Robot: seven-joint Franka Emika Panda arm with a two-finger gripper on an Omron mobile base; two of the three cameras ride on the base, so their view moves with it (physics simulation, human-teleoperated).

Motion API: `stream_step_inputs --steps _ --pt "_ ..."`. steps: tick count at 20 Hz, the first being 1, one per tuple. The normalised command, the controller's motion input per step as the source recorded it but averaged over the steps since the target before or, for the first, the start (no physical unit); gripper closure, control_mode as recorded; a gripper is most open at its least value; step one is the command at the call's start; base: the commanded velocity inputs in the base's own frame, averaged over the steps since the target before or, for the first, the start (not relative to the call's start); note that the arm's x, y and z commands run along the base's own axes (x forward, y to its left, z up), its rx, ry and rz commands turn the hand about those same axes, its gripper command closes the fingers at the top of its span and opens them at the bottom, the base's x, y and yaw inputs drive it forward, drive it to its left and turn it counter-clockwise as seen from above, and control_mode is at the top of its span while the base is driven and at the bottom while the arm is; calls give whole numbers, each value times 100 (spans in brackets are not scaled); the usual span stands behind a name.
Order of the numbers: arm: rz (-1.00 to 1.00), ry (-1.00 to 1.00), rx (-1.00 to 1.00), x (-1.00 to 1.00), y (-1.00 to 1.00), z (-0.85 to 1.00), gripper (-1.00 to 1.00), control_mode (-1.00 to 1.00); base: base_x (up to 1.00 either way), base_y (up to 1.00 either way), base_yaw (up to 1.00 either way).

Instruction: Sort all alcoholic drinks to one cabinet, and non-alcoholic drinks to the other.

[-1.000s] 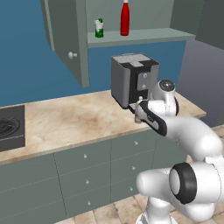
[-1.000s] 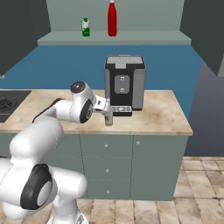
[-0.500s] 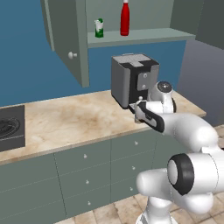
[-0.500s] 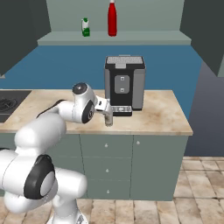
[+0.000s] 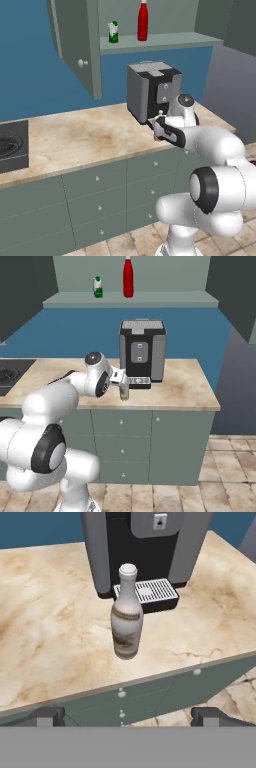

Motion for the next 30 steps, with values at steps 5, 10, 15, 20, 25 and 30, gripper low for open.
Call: stream_step_inputs --steps 5,10,15,20,25,30 --pt "0 0 0 12 -2 -5 -100 -100 0 0 0" --pt "0 0 0 9 -2 -4 -100 -100 0 0 0" --pt "0 0 0 10 -1 -5 -100 -100 0 0 0" --pt "0 0 0 10 0 -6 -100 -100 0 0 0" --pt "0 0 0 8 0 -6 -100 -100 0 0 0" --pt "0 0 0 10 0 -6 -100 -100 0 0 0"
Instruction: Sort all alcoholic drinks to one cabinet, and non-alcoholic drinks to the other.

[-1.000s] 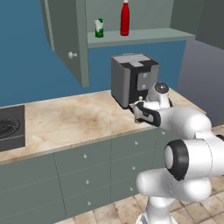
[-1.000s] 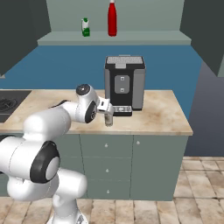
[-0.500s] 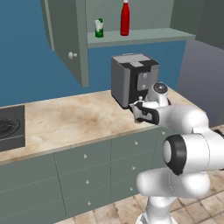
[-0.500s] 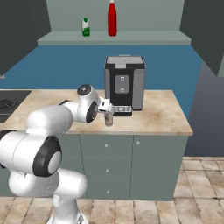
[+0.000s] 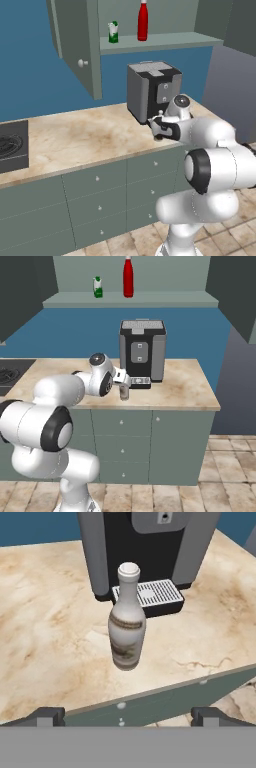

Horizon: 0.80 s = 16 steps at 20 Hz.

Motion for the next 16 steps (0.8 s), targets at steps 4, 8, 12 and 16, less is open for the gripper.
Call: stream_step_inputs --steps 4,8,12,16 --pt "0 0 0 11 0 -6 -100 -100 0 0 0" --pt "0 0 0 10 -2 -5 -100 -100 0 0 0" --pt "0 0 0 11 -1 -6 -100 -100 0 0 0" --pt "0 0 0 12 0 -8 -100 -100 0 0 0"
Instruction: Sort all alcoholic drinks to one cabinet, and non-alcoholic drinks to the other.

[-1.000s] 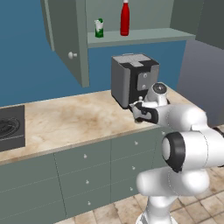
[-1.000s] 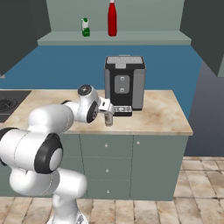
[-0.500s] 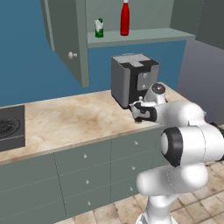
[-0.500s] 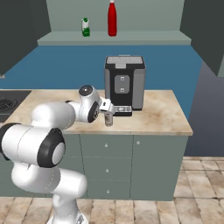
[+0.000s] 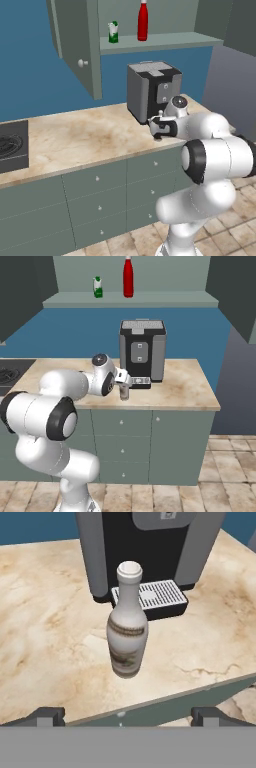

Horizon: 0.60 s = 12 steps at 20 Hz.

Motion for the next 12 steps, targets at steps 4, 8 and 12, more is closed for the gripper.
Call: stream_step_inputs --steps 4,8,12 --pt "0 0 0 13 0 -9 -100 -100 0 0 0" --pt "0 0 0 13 0 -8 -100 -100 0 0 0" --pt "0 0 0 11 -1 -7 -100 -100 0 0 0"
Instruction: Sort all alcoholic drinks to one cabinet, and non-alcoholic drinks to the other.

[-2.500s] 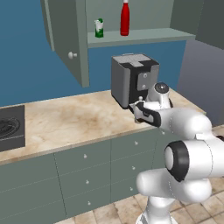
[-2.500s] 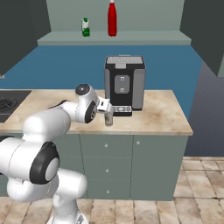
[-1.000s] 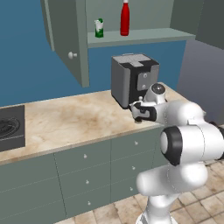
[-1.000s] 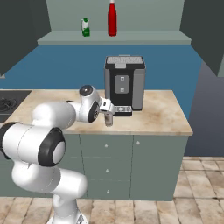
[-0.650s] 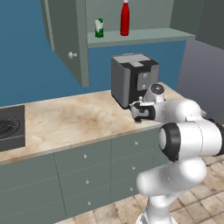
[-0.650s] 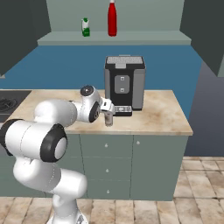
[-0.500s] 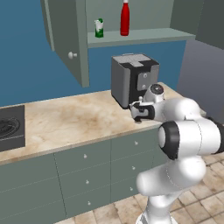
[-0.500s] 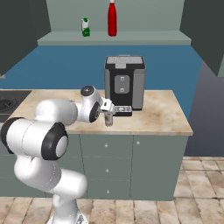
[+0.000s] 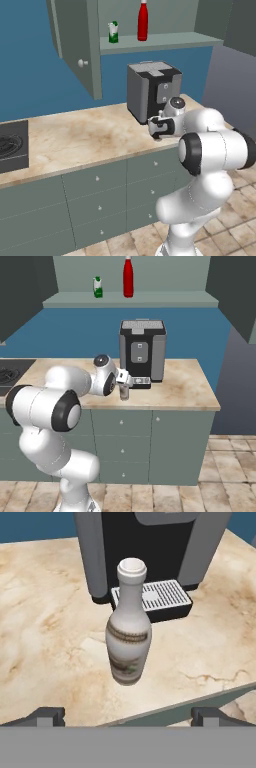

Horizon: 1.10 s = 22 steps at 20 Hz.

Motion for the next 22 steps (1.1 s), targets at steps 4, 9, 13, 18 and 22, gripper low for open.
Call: stream_step_inputs --steps 4,9,13,18,22 --pt "0 0 0 11 -2 -6 -100 -100 0 0 0" --pt "0 0 0 12 -1 -8 -100 -100 0 0 0" --pt "0 0 0 14 -1 -8 -100 -100 0 0 0" --pt "0 0 0 13 -2 -7 -100 -100 0 0 0" --pt "0 0 0 13 -2 -7 -100 -100 0 0 0"
